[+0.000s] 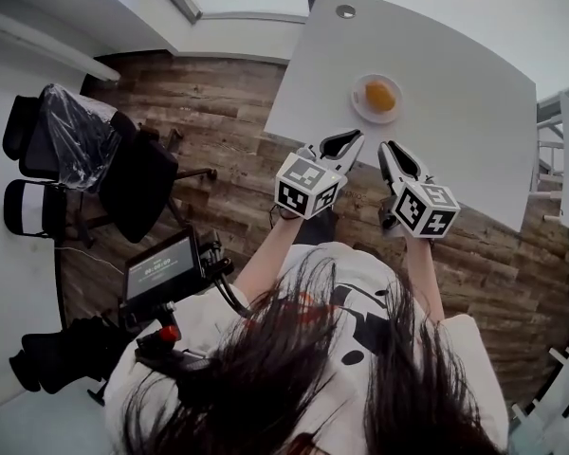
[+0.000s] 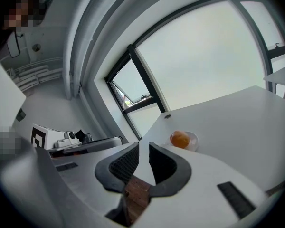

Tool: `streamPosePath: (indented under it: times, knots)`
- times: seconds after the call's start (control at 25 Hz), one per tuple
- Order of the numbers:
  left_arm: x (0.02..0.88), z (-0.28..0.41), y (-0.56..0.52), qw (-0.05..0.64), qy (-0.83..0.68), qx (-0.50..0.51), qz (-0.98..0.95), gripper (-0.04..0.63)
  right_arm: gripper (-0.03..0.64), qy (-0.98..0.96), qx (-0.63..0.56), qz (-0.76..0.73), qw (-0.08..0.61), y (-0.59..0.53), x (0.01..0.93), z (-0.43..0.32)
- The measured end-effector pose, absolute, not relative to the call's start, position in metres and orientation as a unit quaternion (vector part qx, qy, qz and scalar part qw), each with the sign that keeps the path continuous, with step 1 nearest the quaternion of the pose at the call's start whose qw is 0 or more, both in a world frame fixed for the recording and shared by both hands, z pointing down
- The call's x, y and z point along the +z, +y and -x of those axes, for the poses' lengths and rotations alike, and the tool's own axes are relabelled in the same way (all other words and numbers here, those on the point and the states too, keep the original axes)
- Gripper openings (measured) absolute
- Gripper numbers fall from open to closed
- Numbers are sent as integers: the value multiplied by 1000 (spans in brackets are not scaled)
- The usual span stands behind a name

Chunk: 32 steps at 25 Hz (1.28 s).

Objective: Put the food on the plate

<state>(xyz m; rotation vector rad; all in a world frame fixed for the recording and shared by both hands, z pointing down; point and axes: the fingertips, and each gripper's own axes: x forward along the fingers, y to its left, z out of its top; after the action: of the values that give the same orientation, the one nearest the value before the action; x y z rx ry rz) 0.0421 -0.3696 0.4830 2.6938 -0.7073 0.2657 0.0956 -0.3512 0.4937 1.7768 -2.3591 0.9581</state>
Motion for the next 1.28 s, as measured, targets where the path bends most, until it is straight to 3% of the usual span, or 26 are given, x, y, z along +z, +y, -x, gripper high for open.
streamPosePath:
  times: [0.52,1.28]
  knots:
    - [471,-81,-220,155,-325,75,-930,15,74,-801,308,-514,-4,-214,478,-133]
    - [473,-51,-111,153,-399,93,-899,15,74,-840,328,-432,-6,-133,471,-97]
